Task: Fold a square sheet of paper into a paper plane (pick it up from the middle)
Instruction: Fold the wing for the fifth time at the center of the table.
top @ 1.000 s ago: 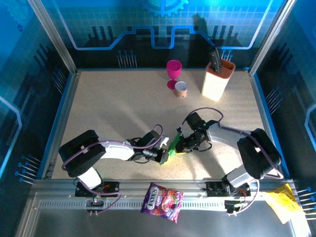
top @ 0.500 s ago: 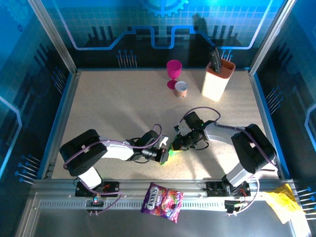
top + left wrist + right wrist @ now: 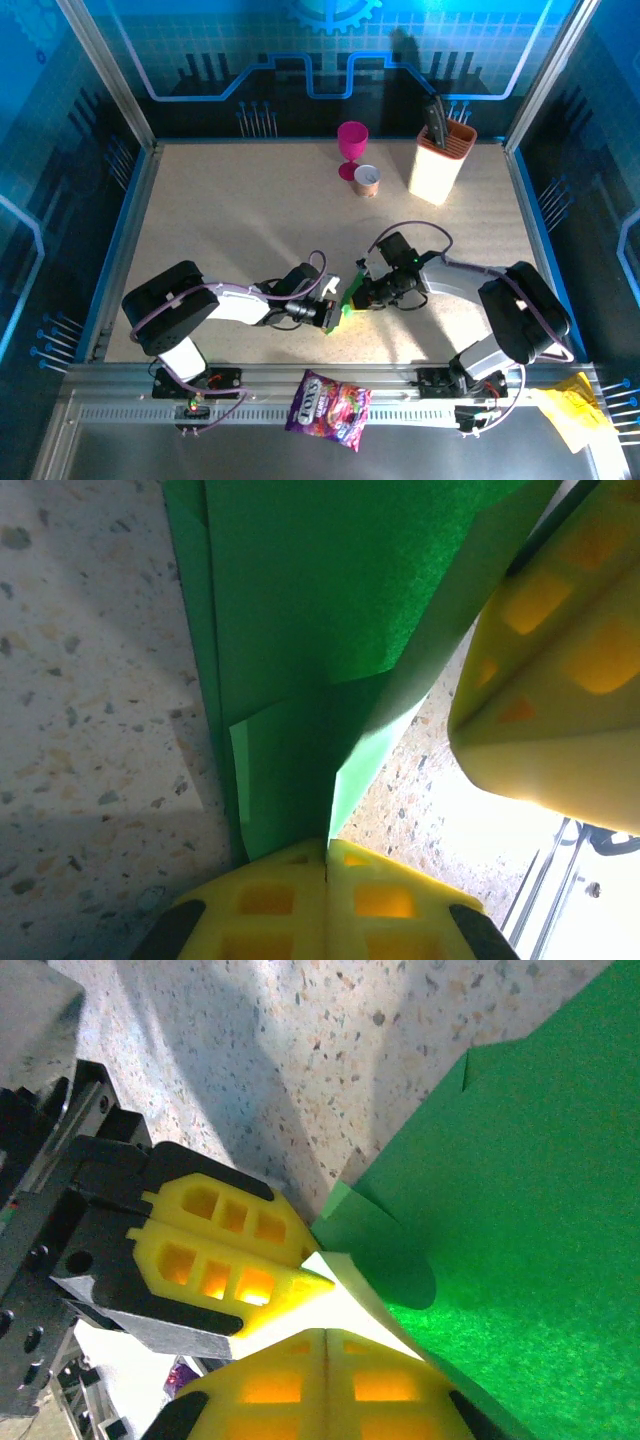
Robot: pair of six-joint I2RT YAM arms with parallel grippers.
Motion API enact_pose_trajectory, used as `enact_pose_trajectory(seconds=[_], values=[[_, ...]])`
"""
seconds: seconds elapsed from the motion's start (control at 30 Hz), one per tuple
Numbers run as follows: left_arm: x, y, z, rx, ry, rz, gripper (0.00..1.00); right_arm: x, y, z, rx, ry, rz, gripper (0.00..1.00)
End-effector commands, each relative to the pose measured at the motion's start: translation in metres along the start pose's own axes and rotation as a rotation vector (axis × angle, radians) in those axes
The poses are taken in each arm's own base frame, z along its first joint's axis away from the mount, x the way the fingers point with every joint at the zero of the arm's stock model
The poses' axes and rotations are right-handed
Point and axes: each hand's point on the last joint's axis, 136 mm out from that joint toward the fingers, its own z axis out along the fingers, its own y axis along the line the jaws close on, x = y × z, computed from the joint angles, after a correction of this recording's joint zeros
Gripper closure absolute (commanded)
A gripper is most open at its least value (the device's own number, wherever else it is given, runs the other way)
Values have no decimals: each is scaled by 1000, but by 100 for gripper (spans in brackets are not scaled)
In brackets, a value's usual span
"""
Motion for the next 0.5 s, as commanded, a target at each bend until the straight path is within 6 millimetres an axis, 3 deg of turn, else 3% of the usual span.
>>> enact_pose_trajectory(seconds=[0.0, 0.47], values=[[36, 40, 3, -117, 99, -90, 100, 2, 6, 5, -24, 11, -13, 100], [39, 43, 3, -106, 92, -110, 100, -8, 1, 14, -8, 14, -1, 100]])
